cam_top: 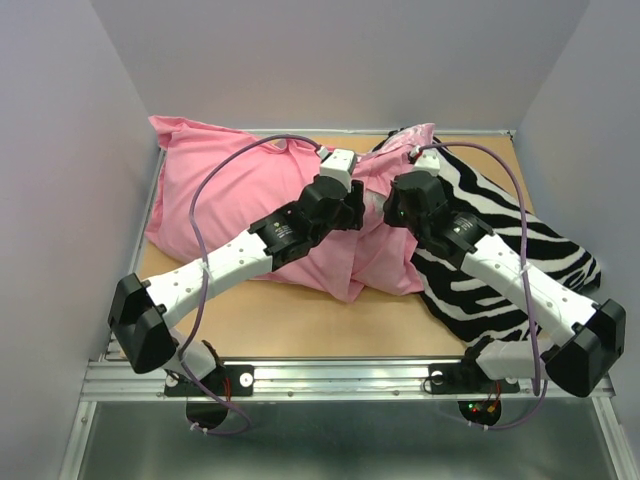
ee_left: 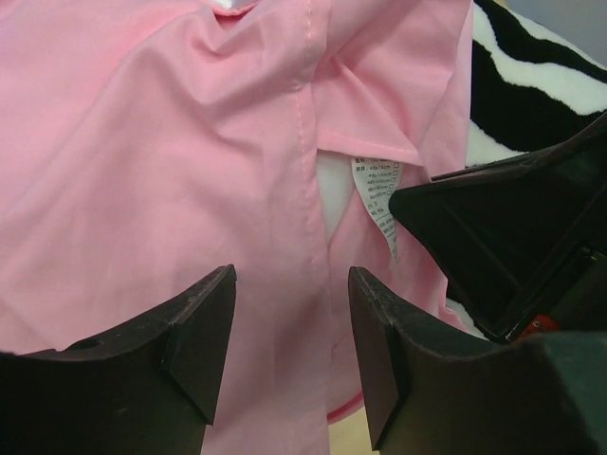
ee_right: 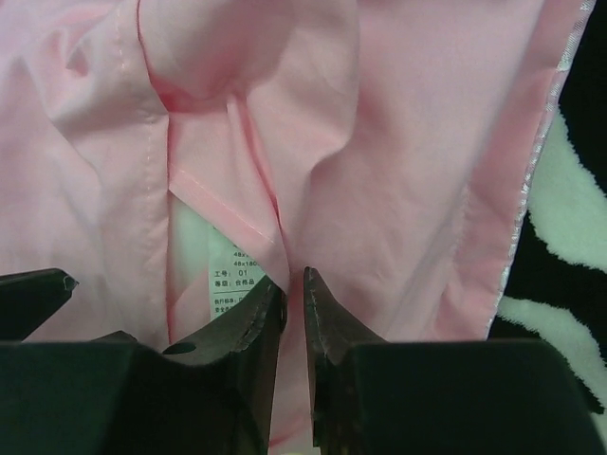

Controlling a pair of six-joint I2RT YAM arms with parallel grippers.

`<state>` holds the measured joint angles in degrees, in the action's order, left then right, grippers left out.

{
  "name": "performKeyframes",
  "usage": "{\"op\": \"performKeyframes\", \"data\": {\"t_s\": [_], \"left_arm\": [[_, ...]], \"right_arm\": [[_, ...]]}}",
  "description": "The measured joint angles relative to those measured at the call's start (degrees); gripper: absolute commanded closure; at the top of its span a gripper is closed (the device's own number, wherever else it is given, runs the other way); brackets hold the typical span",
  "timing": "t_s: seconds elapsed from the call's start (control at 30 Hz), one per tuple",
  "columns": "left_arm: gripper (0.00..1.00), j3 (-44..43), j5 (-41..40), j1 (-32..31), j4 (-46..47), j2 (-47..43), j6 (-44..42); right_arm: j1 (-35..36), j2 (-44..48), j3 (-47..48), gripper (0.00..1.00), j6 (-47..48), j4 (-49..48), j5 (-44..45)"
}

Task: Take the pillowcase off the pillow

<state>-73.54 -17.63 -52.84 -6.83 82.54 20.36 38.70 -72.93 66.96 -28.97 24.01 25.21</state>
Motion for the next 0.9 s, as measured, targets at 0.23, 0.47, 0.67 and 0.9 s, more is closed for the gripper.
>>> {"op": "performKeyframes", "data": {"t_s": [0.23,0.47,0.67,0.9], "left_arm": [[0.92,0.07,-1.77,-0.22,1.84,1.27,0.76],[1.00,0.09,-6.73,-0.20,0.31,2.49,0.79],[1.00,0.09,-8.00,-0.20,-0.31,2.49,0.76],[1.00,0.09,-7.56,-0.20,-0.28,2.49,0.74]], "right_arm": [[0.00,3.85,-1.99,0.80,-0.22,0.04,1.09],[0.00,6.86,-2.21,0.33,-0.20,0.22,1.70],[-0.04,5.44,-2.21,0.17,-0.42,-0.04,-3.65],[-0.04,0.15,-2.60,0.71,-1.60,-1.07,-6.27]]}}
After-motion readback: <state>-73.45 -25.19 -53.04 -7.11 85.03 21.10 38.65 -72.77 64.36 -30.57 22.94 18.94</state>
